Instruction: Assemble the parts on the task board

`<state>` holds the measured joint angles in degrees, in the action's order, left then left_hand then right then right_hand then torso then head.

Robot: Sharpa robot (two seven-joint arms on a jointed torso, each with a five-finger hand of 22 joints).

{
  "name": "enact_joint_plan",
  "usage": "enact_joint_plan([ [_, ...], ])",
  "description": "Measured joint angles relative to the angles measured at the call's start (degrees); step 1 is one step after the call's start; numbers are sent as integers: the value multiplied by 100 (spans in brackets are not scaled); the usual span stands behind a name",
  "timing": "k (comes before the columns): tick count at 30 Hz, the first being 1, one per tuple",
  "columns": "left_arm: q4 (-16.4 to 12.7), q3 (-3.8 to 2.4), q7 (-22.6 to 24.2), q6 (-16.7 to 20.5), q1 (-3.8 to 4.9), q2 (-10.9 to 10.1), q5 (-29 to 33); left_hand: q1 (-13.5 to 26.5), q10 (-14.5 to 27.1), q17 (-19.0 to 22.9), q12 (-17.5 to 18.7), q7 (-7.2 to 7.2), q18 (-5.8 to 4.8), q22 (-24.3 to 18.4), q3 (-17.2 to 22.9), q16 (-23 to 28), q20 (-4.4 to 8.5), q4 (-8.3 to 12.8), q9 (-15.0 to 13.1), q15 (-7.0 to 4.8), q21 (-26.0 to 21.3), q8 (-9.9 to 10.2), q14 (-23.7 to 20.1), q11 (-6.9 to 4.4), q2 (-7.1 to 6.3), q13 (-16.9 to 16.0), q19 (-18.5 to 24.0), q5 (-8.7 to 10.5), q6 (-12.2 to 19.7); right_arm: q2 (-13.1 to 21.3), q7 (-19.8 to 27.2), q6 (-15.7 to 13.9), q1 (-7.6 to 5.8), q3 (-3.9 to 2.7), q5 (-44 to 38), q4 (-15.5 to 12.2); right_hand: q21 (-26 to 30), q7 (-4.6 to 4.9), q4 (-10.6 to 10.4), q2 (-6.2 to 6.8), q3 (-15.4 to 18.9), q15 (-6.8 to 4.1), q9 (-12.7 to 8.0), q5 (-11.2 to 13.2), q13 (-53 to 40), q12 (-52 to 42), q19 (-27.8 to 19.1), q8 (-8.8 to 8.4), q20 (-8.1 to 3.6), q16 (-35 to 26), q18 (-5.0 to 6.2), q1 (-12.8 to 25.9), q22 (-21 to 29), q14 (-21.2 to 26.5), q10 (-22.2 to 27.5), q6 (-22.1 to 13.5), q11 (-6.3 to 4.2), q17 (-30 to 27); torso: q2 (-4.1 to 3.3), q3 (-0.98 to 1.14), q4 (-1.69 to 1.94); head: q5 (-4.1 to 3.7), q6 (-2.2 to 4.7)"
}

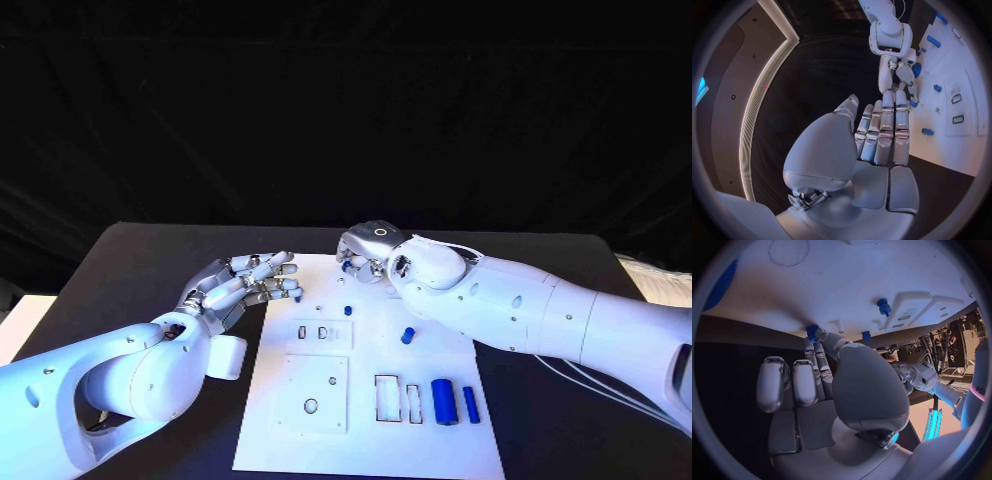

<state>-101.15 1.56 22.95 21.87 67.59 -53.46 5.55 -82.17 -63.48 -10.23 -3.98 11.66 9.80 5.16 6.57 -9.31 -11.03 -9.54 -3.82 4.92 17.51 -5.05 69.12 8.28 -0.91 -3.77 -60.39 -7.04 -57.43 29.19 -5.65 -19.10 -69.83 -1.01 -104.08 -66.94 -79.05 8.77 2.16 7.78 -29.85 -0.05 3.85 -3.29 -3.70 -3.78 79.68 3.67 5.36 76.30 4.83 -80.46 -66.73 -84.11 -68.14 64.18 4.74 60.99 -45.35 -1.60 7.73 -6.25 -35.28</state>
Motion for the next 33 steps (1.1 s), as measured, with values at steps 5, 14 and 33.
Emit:
enact_joint_plan([
  [5,2,0,-2,-1,1,3,0,0,0,0,0,0,0,0,0,0,0,0,0,0,0,0,0,0,0,0,0,0,0,-15,16,13,-1,10,17,41,263,68,-97,272,230,88,-25,19,15,16,-203,0,119,-198,-1,274,461,10,624,-559,136,-329,0,0,0,9,1],
  [14,2,0,-5,-1,2,-16,0,0,0,0,0,0,0,0,0,0,0,0,0,0,0,0,0,0,0,0,0,0,0,175,43,-35,2,20,67,-173,296,73,-169,294,431,87,-10,20,11,15,-215,0,131,-229,0,295,544,10,691,-657,153,-420,2,4,-8,13,1],
  [33,19,1,-13,-1,3,-72,0,0,0,-6,0,0,-1,-11,16,37,0,16,0,0,0,0,0,0,0,-1,0,0,0,1871,-280,-15,-293,-196,1295,-1522,-368,-145,-640,421,1009,-214,9,-197,-623,-1039,386,0,-138,415,-134,671,-743,21,-1460,-545,-276,741,53,35,-152,-7,69],
])
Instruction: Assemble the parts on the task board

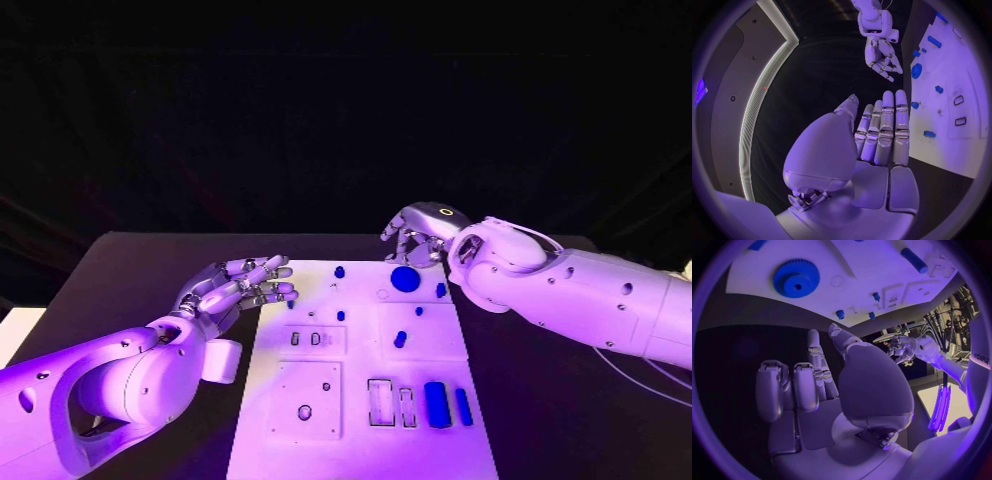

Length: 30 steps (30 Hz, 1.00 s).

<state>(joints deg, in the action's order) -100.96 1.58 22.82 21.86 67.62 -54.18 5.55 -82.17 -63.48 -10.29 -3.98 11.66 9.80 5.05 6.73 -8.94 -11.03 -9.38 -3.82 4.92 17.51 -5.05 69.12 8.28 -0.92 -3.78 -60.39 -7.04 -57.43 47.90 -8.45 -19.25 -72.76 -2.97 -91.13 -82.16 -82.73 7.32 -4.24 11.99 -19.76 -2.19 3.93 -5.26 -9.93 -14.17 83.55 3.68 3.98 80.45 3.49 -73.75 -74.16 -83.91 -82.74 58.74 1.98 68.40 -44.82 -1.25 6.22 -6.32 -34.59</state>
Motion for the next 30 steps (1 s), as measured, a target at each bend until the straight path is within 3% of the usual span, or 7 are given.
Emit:
enact_joint_plan([
  [1,1,0,-1,0,0,1,0,0,0,-1,0,0,0,-1,0,1,0,0,0,0,0,0,0,0,0,0,0,0,0,70,-59,50,-12,-3,98,-27,-59,-52,-86,-8,254,-86,8,-133,-418,-327,33,32,-83,34,-1,-8,-52,-4,-68,13,-77,31,4,2,-7,-7,3],
  [2,1,0,-1,-1,0,2,0,0,0,0,0,0,0,-1,0,1,0,0,0,0,0,0,0,0,0,0,0,0,0,128,-117,103,-22,-4,186,-46,-106,-59,-155,-29,465,-100,9,-159,-1028,-849,43,51,-112,80,-1,-29,-71,-3,-81,15,-87,111,8,4,-14,-14,5],
  [5,2,0,-4,-1,0,6,0,0,0,0,0,0,0,-1,0,1,0,0,0,0,0,0,0,0,0,0,0,0,0,237,-295,279,-31,-5,427,-55,-201,-88,-309,-96,812,-100,9,-220,-3217,-2866,43,51,-112,233,-1,-101,-79,-3,-107,-13,-79,413,14,10,-37,-25,13],
  [7,2,-1,-5,-2,0,8,0,0,0,0,0,0,0,-1,0,1,0,0,0,0,0,0,0,0,0,0,0,0,0,268,-397,393,-30,-4,553,-41,-256,-83,-440,-140,1019,-100,9,-263,-4466,-4010,45,56,-107,383,-91,-144,-79,-3,-113,-20,-70,614,14,15,-47,-40,15],
  [11,4,-1,-7,-4,0,13,0,0,0,0,0,0,0,-1,0,1,0,0,0,0,0,0,0,0,0,0,0,0,0,278,-511,531,-8,2,695,11,-315,-36,-664,-205,1268,-26,9,-308,-5711,-5082,46,73,-47,576,-92,-212,-79,-11,-38,-83,0,656,14,18,-51,-87,9],
  [14,9,-1,-10,-6,0,15,0,0,0,0,0,0,0,0,0,1,0,0,0,0,0,0,0,0,0,0,0,0,0,256,-581,616,32,8,770,60,-315,11,-731,-195,1335,-26,9,-317,-5902,-5228,46,73,-46,577,-92,-264,-79,-11,-19,-130,20,655,14,18,-49,-99,8],
  [30,38,1,-18,-12,-1,29,0,0,0,1,0,0,0,0,0,1,0,0,0,0,0,0,0,0,0,0,0,0,0,-23,-654,720,214,23,804,257,-336,12,-826,-242,1430,14,7,-338,-6502,-5857,46,103,-6,621,-91,-399,-78,-11,-101,-173,38,654,13,15,-34,-69,-13],
])
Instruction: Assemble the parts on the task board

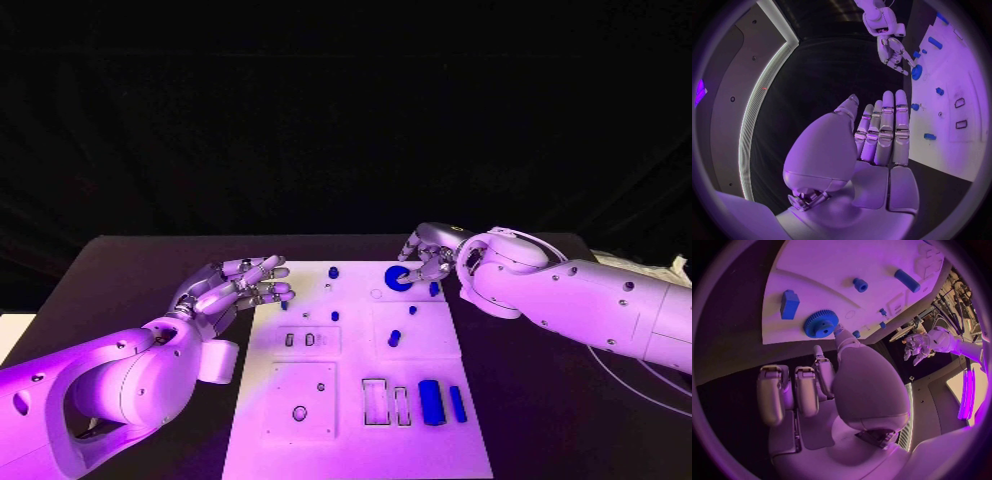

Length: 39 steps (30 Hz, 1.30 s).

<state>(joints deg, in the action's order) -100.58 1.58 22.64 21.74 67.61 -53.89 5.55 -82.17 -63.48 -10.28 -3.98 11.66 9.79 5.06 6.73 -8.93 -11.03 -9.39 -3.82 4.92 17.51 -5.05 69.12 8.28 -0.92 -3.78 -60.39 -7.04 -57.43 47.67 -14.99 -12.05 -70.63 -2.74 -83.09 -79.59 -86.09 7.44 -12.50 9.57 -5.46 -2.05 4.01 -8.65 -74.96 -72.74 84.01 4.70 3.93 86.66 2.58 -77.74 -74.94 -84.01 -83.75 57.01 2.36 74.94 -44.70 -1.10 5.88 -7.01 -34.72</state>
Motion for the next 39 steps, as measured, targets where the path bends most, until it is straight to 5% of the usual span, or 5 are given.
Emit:
enact_joint_plan([
  [28,17,0,-14,-11,0,6,0,0,0,1,0,0,0,1,0,0,0,0,0,0,0,0,0,0,0,0,0,0,0,-190,16,45,101,0,-187,275,-45,-9,177,-247,-177,0,11,-23,0,-723,0,103,-1,45,1,-296,2,0,0,177,0,-2,5,2,-2,21,-53],
  [39,17,0,-22,-16,0,2,0,0,0,1,0,0,0,1,0,0,0,0,0,0,0,0,0,0,0,0,0,0,0,-228,19,68,114,-8,-346,282,-84,-27,208,-246,-175,0,5,14,0,-790,0,125,-1,68,1,-294,3,0,0,234,0,-3,5,3,0,15,-76],
])
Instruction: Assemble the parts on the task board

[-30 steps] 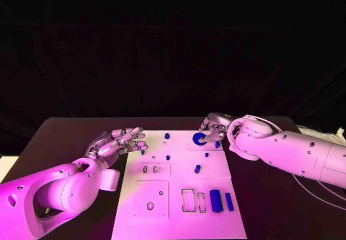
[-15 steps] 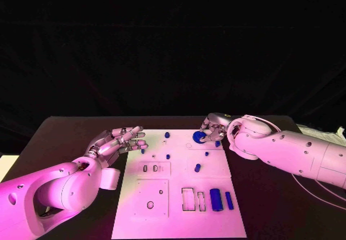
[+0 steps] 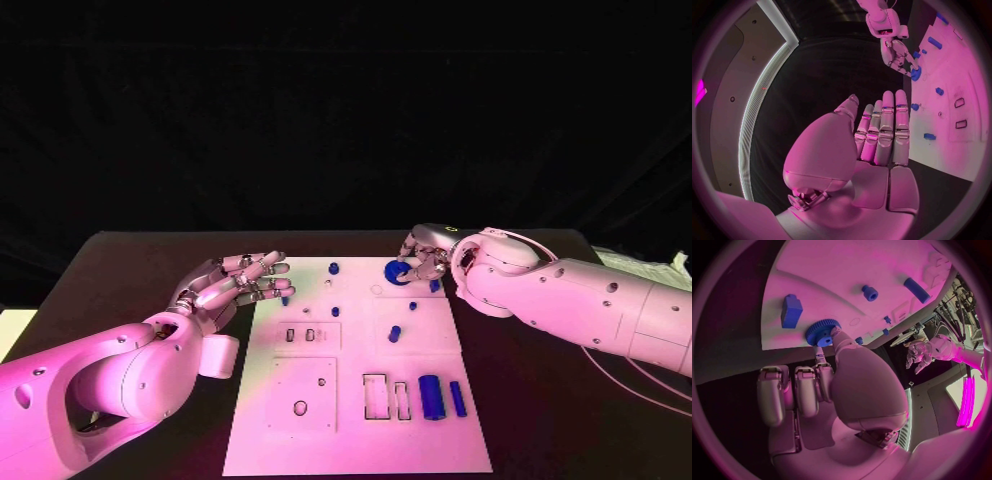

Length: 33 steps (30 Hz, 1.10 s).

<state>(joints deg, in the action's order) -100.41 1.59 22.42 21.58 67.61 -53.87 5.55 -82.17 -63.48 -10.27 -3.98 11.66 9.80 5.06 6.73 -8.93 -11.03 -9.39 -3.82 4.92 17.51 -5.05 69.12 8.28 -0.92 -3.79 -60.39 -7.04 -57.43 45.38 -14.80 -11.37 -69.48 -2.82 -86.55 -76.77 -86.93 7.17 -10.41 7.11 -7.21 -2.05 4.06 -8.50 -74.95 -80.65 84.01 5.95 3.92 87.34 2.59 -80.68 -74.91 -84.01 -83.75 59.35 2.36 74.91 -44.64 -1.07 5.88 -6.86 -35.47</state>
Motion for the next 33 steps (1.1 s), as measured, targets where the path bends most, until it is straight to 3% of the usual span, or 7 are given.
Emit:
enact_joint_plan([
  [7,-3,0,-5,-1,0,-2,0,0,0,0,0,0,0,0,0,0,0,0,0,0,0,0,0,0,0,0,0,0,0,-3,-29,20,6,-1,-182,-25,0,-23,0,90,0,0,-4,0,1,-58,0,-4,0,0,-3,90,0,0,-1,30,-1,0,1,0,0,-1,-9],
  [9,-3,0,-6,-2,0,-2,0,0,0,0,0,0,0,0,0,0,0,0,0,0,0,0,0,0,0,0,0,0,0,-3,-47,19,10,-1,-252,-41,-27,-32,25,88,-26,0,-5,-17,1,-121,0,6,0,2,-71,89,0,0,-24,119,-24,-1,2,-1,0,-1,-12],
  [15,-3,0,-9,-3,0,0,0,0,0,0,0,0,0,0,0,0,0,0,0,0,0,0,0,0,0,0,0,0,0,-25,-89,-48,23,-1,-454,-119,-80,-27,148,-215,-391,-74,-11,158,1,-308,-5,61,-39,65,-91,-117,-4,-11,-25,257,-139,-1,3,-1,3,7,-12],
  [19,-1,0,-11,-3,0,1,0,0,0,1,0,0,0,0,0,0,0,0,0,0,0,0,0,0,0,0,0,0,0,-37,-103,-168,39,8,-554,-155,-109,-27,231,-231,-520,-96,-15,164,1,-361,-1,61,-84,66,-91,-121,-4,10,-40,257,-166,-1,3,-1,3,8,-3],
  [20,-1,0,-11,-3,0,2,0,0,0,0,0,0,0,0,0,0,0,0,0,0,0,0,0,0,0,0,0,0,0,-37,-107,-208,44,11,-573,-168,-132,-27,339,-231,-628,-108,-15,134,1,-379,0,61,-85,88,-91,-121,-4,-1,-29,258,-177,1,3,0,3,10,-2],
  [22,1,0,-12,-3,0,4,0,0,0,0,0,0,0,0,0,0,0,0,0,0,0,0,0,0,0,0,0,0,0,-37,-119,-307,54,21,-613,-210,-134,-27,434,-238,-736,-116,-269,73,1,-391,0,60,-85,88,-91,-113,-3,-10,-20,258,-186,4,2,0,3,13,0],
  [33,33,0,-18,-4,0,8,0,0,0,-11,0,0,0,-12,9,0,0,9,0,0,0,30,0,0,0,0,0,0,0,-81,-207,-742,8,25,-864,-812,-161,-27,443,-312,-776,-116,-269,41,2,-399,0,60,-85,88,-91,-36,-3,-10,-19,258,-186,3,5,-3,0,47,34],
])
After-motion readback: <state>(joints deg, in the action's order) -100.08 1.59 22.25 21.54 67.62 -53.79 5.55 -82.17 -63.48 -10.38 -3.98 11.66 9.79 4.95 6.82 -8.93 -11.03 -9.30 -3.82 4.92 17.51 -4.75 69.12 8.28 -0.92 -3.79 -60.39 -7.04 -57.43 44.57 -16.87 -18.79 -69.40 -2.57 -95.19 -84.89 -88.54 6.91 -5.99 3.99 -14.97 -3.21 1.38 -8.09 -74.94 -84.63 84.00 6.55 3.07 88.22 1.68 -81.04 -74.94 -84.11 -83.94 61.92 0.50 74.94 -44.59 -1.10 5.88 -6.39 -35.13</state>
